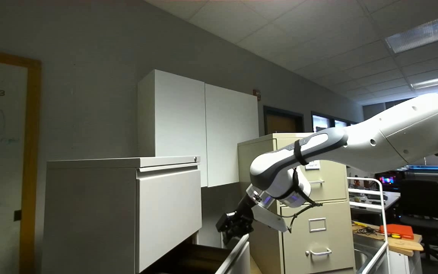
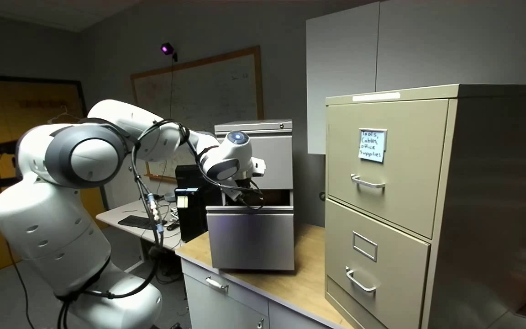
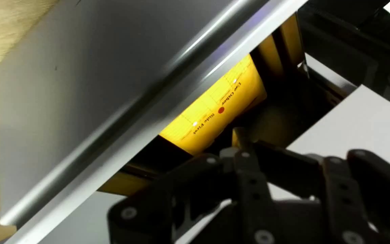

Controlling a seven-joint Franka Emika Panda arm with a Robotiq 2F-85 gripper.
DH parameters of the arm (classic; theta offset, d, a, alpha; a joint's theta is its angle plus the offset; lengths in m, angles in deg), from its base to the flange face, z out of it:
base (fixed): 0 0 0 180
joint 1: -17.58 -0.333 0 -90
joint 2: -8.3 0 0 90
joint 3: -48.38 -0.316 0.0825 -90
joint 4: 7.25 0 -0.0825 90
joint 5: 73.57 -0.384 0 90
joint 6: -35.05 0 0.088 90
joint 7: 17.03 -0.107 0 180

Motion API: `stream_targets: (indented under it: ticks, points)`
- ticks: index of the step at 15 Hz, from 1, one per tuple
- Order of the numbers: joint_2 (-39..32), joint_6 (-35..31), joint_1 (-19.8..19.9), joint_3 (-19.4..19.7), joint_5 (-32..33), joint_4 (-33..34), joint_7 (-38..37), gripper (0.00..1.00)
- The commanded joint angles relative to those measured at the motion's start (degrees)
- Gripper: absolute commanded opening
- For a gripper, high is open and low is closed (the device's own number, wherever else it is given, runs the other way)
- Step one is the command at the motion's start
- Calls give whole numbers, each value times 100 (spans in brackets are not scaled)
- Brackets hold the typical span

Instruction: Close the bottom drawer of the white file cabinet

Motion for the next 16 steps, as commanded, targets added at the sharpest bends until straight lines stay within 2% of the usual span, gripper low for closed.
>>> stream_targets:
  ticks: [1, 7, 10, 12, 13, 16]
  points:
    - [-51, -54, 232, 30, -89, -52, -15, 1]
    - [171, -102, 780, 175, -11, -862, -273, 1]
    - [188, -68, 934, 210, -18, -1185, -350, 1]
    - [166, 6, 949, 198, -27, -1290, -380, 28]
    - [146, 42, 930, 175, -20, -1311, -408, 32]
    - [84, 138, 895, 96, 37, -1315, -522, 55]
